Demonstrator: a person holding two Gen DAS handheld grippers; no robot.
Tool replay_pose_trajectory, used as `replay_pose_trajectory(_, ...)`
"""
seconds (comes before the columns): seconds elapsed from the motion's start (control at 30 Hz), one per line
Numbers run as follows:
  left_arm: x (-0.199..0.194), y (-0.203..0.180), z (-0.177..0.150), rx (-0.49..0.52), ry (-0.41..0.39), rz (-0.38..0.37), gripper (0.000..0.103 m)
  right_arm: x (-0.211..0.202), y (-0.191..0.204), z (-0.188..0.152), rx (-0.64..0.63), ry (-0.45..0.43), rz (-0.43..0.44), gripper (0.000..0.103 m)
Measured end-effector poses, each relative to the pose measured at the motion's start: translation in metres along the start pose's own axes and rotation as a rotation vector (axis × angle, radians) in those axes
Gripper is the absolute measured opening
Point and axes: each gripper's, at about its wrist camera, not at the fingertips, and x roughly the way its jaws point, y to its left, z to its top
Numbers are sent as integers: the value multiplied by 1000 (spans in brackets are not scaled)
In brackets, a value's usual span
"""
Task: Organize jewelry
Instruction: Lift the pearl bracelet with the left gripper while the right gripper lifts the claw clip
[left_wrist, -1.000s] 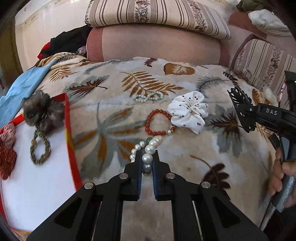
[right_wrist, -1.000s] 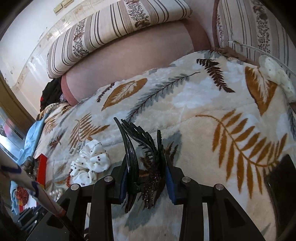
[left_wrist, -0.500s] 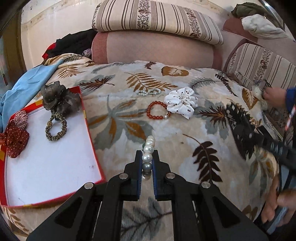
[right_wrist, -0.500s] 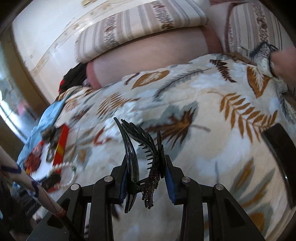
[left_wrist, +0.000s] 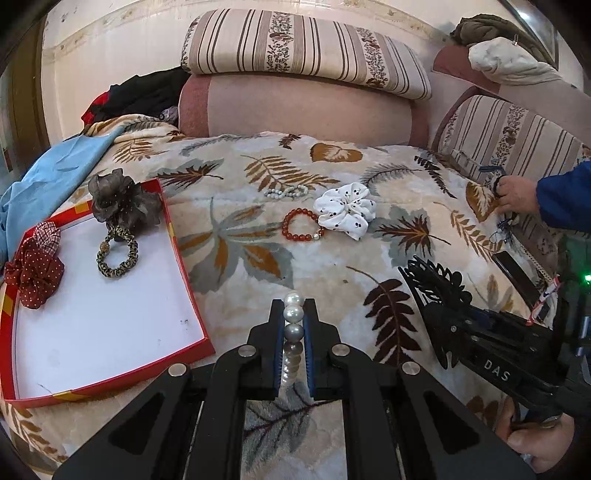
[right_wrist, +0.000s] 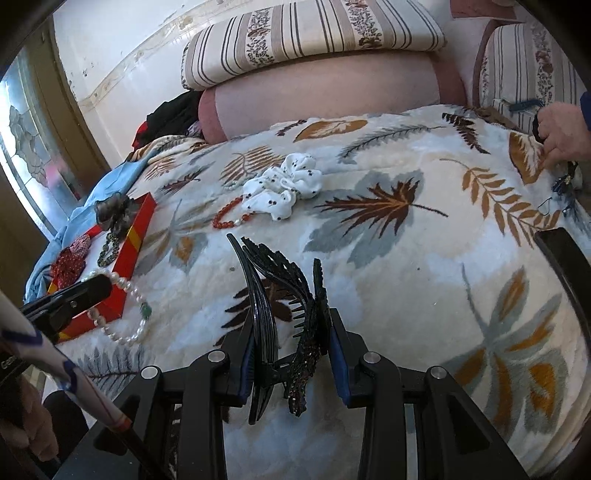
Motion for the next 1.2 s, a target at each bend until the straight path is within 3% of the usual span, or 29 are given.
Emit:
replay_pose_trajectory(0.77,0,-5,3,-2,-8,-3,9,4,-6,-1,21,-9,-27,37)
replay_pose_trajectory(1.2,-12,12,12,-41,-52,-8,9,-21,3,0,37,-35,-23,37)
